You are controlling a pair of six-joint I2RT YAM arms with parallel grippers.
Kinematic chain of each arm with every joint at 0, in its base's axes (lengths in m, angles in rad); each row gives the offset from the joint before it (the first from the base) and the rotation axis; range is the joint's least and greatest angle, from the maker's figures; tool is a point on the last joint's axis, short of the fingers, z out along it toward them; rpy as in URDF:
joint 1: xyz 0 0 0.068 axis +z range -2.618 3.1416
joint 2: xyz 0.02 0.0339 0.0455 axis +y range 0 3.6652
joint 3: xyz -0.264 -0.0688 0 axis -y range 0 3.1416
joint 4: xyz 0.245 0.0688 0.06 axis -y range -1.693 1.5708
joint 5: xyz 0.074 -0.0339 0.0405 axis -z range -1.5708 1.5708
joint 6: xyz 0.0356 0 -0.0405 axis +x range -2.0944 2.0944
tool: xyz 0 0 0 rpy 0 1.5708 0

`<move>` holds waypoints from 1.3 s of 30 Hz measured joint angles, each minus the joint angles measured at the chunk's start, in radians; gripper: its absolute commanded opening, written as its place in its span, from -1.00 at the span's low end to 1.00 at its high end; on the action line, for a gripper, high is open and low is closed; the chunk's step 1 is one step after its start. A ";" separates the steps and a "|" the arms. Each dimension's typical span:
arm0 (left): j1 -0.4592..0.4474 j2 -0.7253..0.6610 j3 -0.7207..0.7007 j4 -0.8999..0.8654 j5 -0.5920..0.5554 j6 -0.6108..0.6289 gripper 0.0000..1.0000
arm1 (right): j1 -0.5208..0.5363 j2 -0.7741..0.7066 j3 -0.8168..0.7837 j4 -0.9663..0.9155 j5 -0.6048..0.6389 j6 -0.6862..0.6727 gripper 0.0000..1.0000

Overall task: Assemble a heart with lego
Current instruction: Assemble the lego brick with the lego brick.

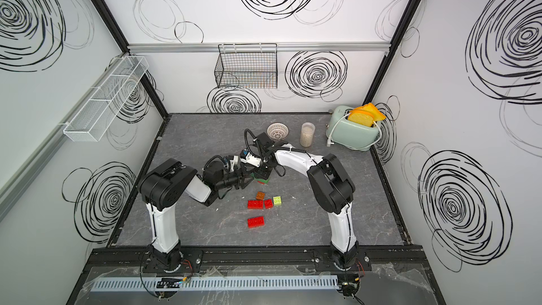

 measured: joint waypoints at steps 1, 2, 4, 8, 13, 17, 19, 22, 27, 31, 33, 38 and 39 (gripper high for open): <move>-0.001 0.002 0.000 0.004 0.000 0.000 0.62 | 0.000 0.000 -0.001 0.000 0.000 -0.002 -0.45; -0.002 0.003 0.000 0.006 -0.001 0.000 0.61 | 0.000 0.000 -0.001 0.000 0.000 -0.004 -0.45; -0.005 0.008 0.000 0.015 -0.003 -0.002 0.56 | 0.000 -0.001 -0.002 0.001 -0.002 -0.009 -0.45; -0.008 0.032 0.000 0.049 -0.003 -0.012 0.46 | -0.002 -0.005 -0.010 0.008 -0.005 -0.016 -0.45; -0.016 0.070 0.000 0.105 -0.001 -0.034 0.42 | -0.009 -0.014 -0.027 0.018 -0.018 -0.022 -0.45; -0.020 0.079 0.000 0.116 -0.001 -0.042 0.38 | -0.011 -0.025 -0.047 0.035 -0.024 -0.025 -0.45; -0.022 0.079 0.000 0.121 -0.001 -0.046 0.33 | -0.013 -0.031 -0.056 0.046 -0.029 -0.027 -0.45; -0.025 0.080 0.001 0.129 -0.001 -0.054 0.25 | -0.014 -0.039 -0.072 0.064 -0.032 -0.029 -0.45; -0.031 0.087 0.000 0.135 0.000 -0.064 0.19 | -0.018 -0.045 -0.085 0.072 -0.038 -0.034 -0.45; -0.035 0.098 0.001 0.147 0.005 -0.079 0.04 | -0.019 -0.054 -0.099 0.079 -0.043 -0.036 -0.45; -0.037 0.105 0.001 0.159 0.006 -0.084 -0.04 | -0.022 -0.060 -0.109 0.085 -0.044 -0.038 -0.45; -0.043 0.127 0.001 0.204 0.013 -0.097 -0.27 | -0.034 -0.074 -0.134 0.102 -0.068 -0.038 -0.45; -0.043 0.131 0.001 0.212 0.013 -0.101 -0.28 | -0.035 -0.075 -0.136 0.105 -0.069 -0.038 -0.45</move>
